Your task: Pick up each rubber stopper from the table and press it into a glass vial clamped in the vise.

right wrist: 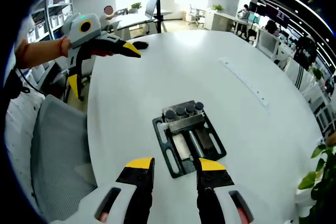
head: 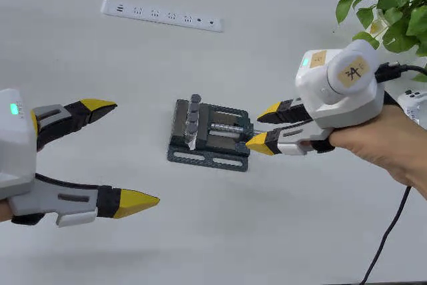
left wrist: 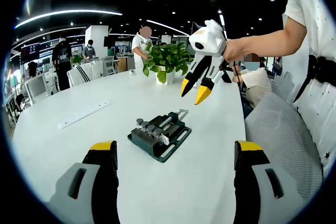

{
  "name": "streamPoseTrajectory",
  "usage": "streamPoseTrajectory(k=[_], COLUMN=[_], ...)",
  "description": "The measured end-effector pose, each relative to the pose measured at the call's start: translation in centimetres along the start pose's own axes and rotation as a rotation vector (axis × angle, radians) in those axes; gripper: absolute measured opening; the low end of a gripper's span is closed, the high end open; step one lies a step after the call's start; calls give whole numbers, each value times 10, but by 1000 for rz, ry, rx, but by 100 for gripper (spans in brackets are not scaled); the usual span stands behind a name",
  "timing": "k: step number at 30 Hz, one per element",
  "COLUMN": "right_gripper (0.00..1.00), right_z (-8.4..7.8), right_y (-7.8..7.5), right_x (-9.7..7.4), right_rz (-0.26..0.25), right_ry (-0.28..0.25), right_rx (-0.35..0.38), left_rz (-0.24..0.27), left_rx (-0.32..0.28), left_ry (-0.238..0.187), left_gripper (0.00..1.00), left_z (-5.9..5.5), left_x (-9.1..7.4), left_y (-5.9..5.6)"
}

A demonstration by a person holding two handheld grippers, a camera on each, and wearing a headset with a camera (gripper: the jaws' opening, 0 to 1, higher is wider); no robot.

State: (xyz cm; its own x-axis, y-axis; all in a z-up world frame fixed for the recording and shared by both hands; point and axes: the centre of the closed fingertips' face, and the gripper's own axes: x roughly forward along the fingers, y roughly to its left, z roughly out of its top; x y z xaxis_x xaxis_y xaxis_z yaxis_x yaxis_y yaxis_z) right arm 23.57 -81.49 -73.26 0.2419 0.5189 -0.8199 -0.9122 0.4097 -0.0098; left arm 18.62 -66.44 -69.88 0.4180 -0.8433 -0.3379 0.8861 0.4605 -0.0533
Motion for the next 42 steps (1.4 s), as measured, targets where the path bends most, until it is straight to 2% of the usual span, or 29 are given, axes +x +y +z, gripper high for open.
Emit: streamPoseTrajectory(k=[5,14,21,29,34,42], right_gripper=[34,53,72,84,87,88], right_z=[-17,-37,-39,-39,-44,-53], right_y=[6,16,33,39,45,50], right_x=[-7,-13,-11,-14,-12,-11], right_rz=[-9,-28,-22,-32,-28,-31], right_ry=[-66,-194,-283,-396,-422,-420], right_rx=[64,135,149,183,194,209], left_rz=[4,-1,7,23,31,37], left_rx=[4,14,20,13,-3,-31], left_ry=[7,36,60,90,97,99], left_gripper=[99,99,99,99,99,99], left_z=[0,-5,-12,-30,-39,-45], left_x=[2,4,4,3,3,0], left_y=[-2,-8,-8,-6,-8,-10])
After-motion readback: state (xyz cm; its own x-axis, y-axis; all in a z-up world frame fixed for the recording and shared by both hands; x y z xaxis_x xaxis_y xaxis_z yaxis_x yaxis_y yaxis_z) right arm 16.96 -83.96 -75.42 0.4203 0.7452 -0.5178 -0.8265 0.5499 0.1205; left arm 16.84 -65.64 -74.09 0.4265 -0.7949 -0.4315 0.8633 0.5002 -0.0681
